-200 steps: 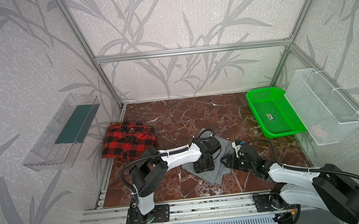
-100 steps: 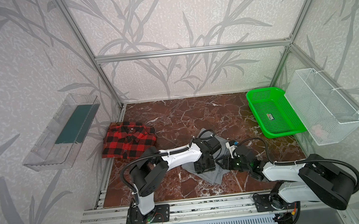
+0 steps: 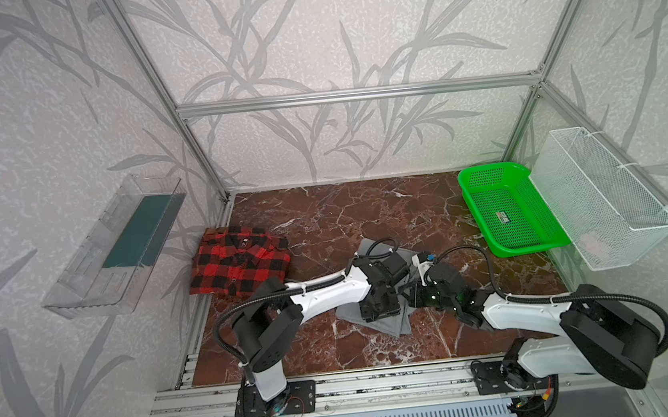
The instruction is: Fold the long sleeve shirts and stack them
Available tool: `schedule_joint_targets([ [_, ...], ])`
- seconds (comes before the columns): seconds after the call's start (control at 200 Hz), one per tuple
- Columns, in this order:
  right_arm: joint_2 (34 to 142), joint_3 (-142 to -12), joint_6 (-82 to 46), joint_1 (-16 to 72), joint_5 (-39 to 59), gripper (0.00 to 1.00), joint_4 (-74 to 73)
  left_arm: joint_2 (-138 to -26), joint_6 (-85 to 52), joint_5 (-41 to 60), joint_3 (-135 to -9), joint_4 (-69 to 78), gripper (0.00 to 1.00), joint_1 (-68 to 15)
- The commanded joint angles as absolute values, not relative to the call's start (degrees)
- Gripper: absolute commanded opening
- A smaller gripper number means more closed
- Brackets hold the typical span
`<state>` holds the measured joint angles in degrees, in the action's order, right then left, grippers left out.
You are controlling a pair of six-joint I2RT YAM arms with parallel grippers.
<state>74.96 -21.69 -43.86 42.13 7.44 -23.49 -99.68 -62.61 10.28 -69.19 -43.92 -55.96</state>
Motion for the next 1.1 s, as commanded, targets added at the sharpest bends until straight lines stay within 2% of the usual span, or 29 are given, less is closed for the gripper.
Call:
schedule_joint_targets([
  [0.0,71.5,-23.6,-40.8,42.5,3.7,0.00,-19.0,-93.1,-62.8,6.9,-71.8,-48.6,0.52,-55.1],
  [0.145,64.8,-25.8,-37.9,42.4,1.9,0.00,-9.0,-87.4,-61.8,4.9,-73.5,-52.4,0.52,-53.3],
  [0.335,52.4,-37.3,-29.6,42.1,-8.6,0.00,22.9,-80.2,-60.1,2.5,-73.8,-55.1,0.52,-49.8],
  [0.485,49.6,-49.3,-22.2,41.3,-15.7,0.00,44.1,-75.2,-58.2,4.8,-71.6,-52.8,0.52,-45.5],
  [0.745,60.6,-67.4,-14.4,40.5,-21.8,0.00,69.7,-69.6,-53.5,7.9,-69.5,-50.0,0.53,-40.5],
  [0.965,71.9,-73.3,-13.9,40.9,-24.1,0.00,74.0,-65.8,-54.7,15.3,-60.7,-40.9,0.53,-38.0],
  [1.095,78.6,-76.3,-15.9,45.4,-24.6,0.00,72.5,-63.3,-54.5,16.9,-56.6,-37.7,0.53,-36.5],
])
